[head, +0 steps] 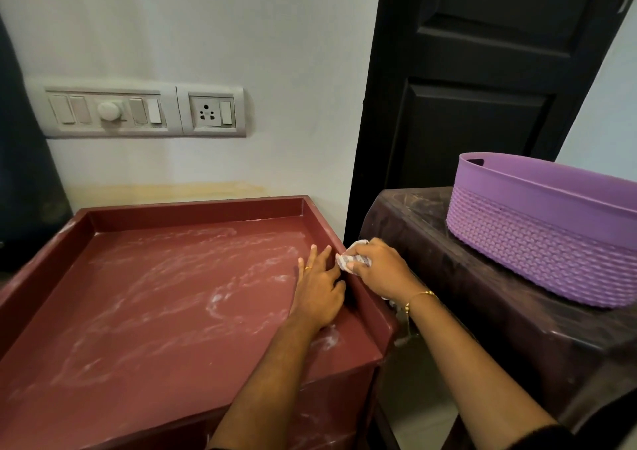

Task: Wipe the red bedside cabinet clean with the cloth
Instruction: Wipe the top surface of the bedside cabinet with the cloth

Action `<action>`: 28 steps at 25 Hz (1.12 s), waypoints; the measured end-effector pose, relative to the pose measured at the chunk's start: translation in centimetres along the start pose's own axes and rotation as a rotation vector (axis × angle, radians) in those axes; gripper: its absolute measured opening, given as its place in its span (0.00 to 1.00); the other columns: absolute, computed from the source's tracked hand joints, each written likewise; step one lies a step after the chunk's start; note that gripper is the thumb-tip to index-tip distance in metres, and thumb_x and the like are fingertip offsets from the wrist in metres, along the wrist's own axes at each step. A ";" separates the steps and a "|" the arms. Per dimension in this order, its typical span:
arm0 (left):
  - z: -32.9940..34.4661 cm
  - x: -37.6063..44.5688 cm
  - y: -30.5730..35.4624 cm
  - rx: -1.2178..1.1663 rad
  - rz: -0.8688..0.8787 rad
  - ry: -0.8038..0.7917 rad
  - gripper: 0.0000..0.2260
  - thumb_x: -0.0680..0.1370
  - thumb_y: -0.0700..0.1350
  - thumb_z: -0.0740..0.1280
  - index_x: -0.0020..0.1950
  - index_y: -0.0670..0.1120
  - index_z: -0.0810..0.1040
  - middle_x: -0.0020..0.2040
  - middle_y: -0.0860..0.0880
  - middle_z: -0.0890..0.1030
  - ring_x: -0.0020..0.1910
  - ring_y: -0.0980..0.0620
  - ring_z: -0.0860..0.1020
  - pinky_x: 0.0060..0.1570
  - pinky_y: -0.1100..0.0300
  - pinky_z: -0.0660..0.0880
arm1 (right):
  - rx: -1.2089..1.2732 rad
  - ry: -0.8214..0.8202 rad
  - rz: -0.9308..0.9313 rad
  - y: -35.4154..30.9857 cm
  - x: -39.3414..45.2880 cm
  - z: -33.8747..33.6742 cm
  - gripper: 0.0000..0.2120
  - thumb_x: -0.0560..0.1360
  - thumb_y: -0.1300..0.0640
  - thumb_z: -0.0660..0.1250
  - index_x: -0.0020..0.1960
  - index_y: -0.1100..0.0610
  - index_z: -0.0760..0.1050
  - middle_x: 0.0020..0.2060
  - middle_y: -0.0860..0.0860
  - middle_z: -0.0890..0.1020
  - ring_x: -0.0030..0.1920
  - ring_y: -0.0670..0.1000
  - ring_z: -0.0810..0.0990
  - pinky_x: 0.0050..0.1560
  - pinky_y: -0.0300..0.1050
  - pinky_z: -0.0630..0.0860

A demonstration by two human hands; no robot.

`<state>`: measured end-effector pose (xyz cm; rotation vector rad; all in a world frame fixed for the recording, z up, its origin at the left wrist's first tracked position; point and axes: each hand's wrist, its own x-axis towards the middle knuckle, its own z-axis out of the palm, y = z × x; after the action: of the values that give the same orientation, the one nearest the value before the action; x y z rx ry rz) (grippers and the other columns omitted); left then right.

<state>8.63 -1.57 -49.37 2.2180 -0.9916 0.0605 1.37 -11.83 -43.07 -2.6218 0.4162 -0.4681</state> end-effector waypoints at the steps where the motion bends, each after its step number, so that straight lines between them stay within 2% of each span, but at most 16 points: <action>1: -0.1 0.1 -0.1 -0.017 0.003 -0.006 0.17 0.79 0.41 0.57 0.68 0.45 0.71 0.78 0.49 0.53 0.77 0.45 0.41 0.72 0.45 0.35 | 0.017 -0.003 0.021 -0.1 0.3 -0.1 0.13 0.77 0.53 0.64 0.58 0.56 0.78 0.56 0.55 0.76 0.58 0.55 0.75 0.55 0.40 0.68; 5: -0.2 0.3 -0.1 -0.133 -0.024 -0.018 0.21 0.79 0.39 0.55 0.72 0.44 0.65 0.76 0.50 0.58 0.77 0.46 0.46 0.73 0.46 0.38 | -0.045 -0.051 0.037 -1.2 3.7 0.7 0.15 0.77 0.51 0.63 0.58 0.59 0.78 0.56 0.59 0.77 0.56 0.59 0.77 0.56 0.49 0.73; 7: -0.8 1.2 -0.4 -0.246 -0.115 0.015 0.18 0.79 0.39 0.54 0.68 0.45 0.71 0.73 0.48 0.66 0.77 0.48 0.52 0.74 0.49 0.41 | -0.032 -0.057 0.064 -1.4 4.5 0.5 0.15 0.76 0.51 0.64 0.57 0.59 0.78 0.54 0.59 0.78 0.55 0.59 0.77 0.55 0.49 0.73; 9: -1.9 2.7 -0.9 -0.237 -0.115 0.037 0.17 0.77 0.40 0.54 0.58 0.45 0.79 0.66 0.45 0.76 0.75 0.47 0.59 0.75 0.48 0.44 | 0.015 -0.082 0.063 -0.7 3.9 -0.1 0.14 0.76 0.51 0.65 0.55 0.59 0.79 0.45 0.51 0.79 0.52 0.56 0.78 0.53 0.47 0.73; 10: -2.6 3.6 -1.3 -0.166 -0.086 0.032 0.17 0.76 0.40 0.54 0.56 0.43 0.80 0.63 0.44 0.78 0.74 0.45 0.60 0.74 0.48 0.45 | 0.042 -0.123 0.077 -0.3 3.6 -0.3 0.13 0.75 0.51 0.66 0.54 0.58 0.80 0.40 0.45 0.76 0.50 0.53 0.77 0.52 0.46 0.73; 12: -3.4 5.5 -2.0 0.031 -0.037 0.013 0.16 0.76 0.39 0.56 0.61 0.40 0.76 0.65 0.42 0.75 0.75 0.44 0.58 0.74 0.48 0.44 | 0.086 -0.154 0.099 0.3 4.1 -0.1 0.11 0.75 0.53 0.67 0.54 0.56 0.80 0.37 0.42 0.73 0.48 0.50 0.76 0.51 0.43 0.72; 14: -3.4 6.6 -2.9 0.232 0.012 -0.035 0.20 0.78 0.41 0.55 0.71 0.39 0.65 0.73 0.43 0.65 0.76 0.44 0.52 0.75 0.50 0.42 | 0.056 -0.084 0.086 -0.3 6.2 0.8 0.11 0.75 0.53 0.65 0.54 0.57 0.79 0.45 0.50 0.78 0.51 0.55 0.78 0.53 0.48 0.74; 17: -2.6 6.9 -4.3 0.401 0.039 -0.126 0.25 0.80 0.45 0.52 0.75 0.40 0.51 0.77 0.44 0.54 0.77 0.43 0.45 0.75 0.50 0.41 | -0.099 0.006 0.116 -1.3 8.6 2.9 0.13 0.78 0.55 0.60 0.57 0.59 0.77 0.56 0.60 0.77 0.56 0.62 0.76 0.57 0.51 0.71; 19: -2.1 6.8 -4.7 0.378 0.005 -0.149 0.26 0.81 0.48 0.49 0.76 0.41 0.46 0.78 0.45 0.49 0.77 0.43 0.41 0.75 0.49 0.40 | 0.055 0.043 0.278 -0.1 8.7 3.6 0.14 0.78 0.51 0.59 0.53 0.60 0.76 0.55 0.61 0.79 0.56 0.63 0.76 0.54 0.50 0.72; 21: -1.6 6.9 -5.0 0.385 0.029 -0.147 0.26 0.82 0.50 0.48 0.76 0.42 0.44 0.78 0.46 0.46 0.76 0.44 0.38 0.75 0.49 0.39 | 0.264 0.054 0.394 1.0 7.6 3.9 0.14 0.78 0.48 0.61 0.45 0.59 0.75 0.49 0.59 0.80 0.51 0.60 0.78 0.51 0.49 0.73; 22: -1.5 7.0 -5.1 0.402 0.046 -0.143 0.26 0.82 0.50 0.48 0.76 0.42 0.43 0.78 0.46 0.45 0.76 0.44 0.37 0.75 0.49 0.38 | 0.358 0.076 0.388 1.3 7.1 4.1 0.14 0.78 0.48 0.62 0.43 0.59 0.75 0.46 0.57 0.80 0.48 0.57 0.77 0.49 0.48 0.73; 24: -1.4 7.2 -5.2 0.403 0.056 -0.140 0.26 0.82 0.50 0.48 0.76 0.42 0.43 0.78 0.47 0.45 0.76 0.45 0.36 0.75 0.48 0.38 | 0.444 0.111 0.256 1.1 6.7 3.7 0.10 0.78 0.53 0.63 0.50 0.59 0.77 0.48 0.55 0.79 0.47 0.52 0.76 0.47 0.43 0.71; 26: -1.4 7.2 -5.3 0.394 0.058 -0.148 0.26 0.81 0.50 0.48 0.76 0.43 0.43 0.78 0.47 0.45 0.75 0.45 0.35 0.75 0.47 0.37 | 0.352 0.042 0.088 0.9 7.3 2.8 0.09 0.77 0.57 0.65 0.55 0.59 0.77 0.49 0.54 0.76 0.49 0.51 0.76 0.49 0.40 0.69; 28: -1.4 7.2 -5.4 0.401 0.057 -0.161 0.26 0.81 0.50 0.48 0.76 0.43 0.44 0.78 0.47 0.44 0.75 0.44 0.34 0.74 0.46 0.37 | 0.208 -0.010 0.028 0.8 8.9 2.8 0.10 0.76 0.55 0.65 0.55 0.58 0.76 0.49 0.54 0.74 0.51 0.54 0.76 0.50 0.43 0.71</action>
<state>17.64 -2.78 -49.23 2.5892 -1.2167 0.1173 10.25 -14.65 -43.57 -2.4135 0.3792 -0.4628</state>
